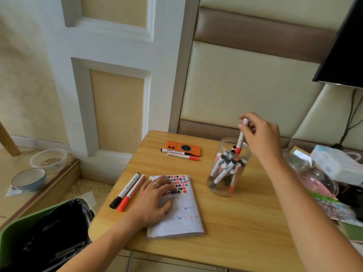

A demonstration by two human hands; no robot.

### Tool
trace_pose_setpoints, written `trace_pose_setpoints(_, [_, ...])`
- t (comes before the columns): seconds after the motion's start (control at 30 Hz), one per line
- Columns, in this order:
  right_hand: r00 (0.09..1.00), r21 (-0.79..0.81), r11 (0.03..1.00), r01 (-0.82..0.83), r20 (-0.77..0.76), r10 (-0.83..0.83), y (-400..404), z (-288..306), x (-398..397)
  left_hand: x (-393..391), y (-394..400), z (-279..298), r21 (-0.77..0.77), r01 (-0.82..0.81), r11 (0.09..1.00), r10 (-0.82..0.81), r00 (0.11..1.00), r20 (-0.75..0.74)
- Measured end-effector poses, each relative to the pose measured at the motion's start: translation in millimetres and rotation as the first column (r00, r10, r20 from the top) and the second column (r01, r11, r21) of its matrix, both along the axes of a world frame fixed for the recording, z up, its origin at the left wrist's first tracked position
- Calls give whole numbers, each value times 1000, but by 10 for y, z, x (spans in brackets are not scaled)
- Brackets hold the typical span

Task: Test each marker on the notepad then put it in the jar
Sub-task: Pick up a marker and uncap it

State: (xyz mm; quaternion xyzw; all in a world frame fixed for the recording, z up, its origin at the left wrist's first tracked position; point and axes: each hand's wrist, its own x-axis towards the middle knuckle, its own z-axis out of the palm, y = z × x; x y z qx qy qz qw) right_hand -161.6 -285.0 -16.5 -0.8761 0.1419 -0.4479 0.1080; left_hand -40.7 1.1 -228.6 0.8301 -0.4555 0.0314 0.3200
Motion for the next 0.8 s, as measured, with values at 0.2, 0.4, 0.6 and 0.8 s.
trace_pose_setpoints(0.2, [922, 32, 992, 125, -373, -104, -132, -251, 48, -1, 4, 10, -2, -10, 1000, 10, 1000, -3])
trace_pose_setpoints(0.4, [922, 28, 988, 154, -364, -134, -155, -272, 70, -6, 2, 24, -8, -16, 1000, 16, 999, -32])
trace_pose_setpoints(0.6, [996, -77, 995, 62, 76, -56, 254, -332, 67, -54, 11, 73, 34, -52, 998, 54, 997, -47])
trace_pose_setpoints(0.8, [971, -154, 969, -195, 111, 213, 725, -764, 370, -43, -5, 83, -7, -64, 998, 63, 993, -99])
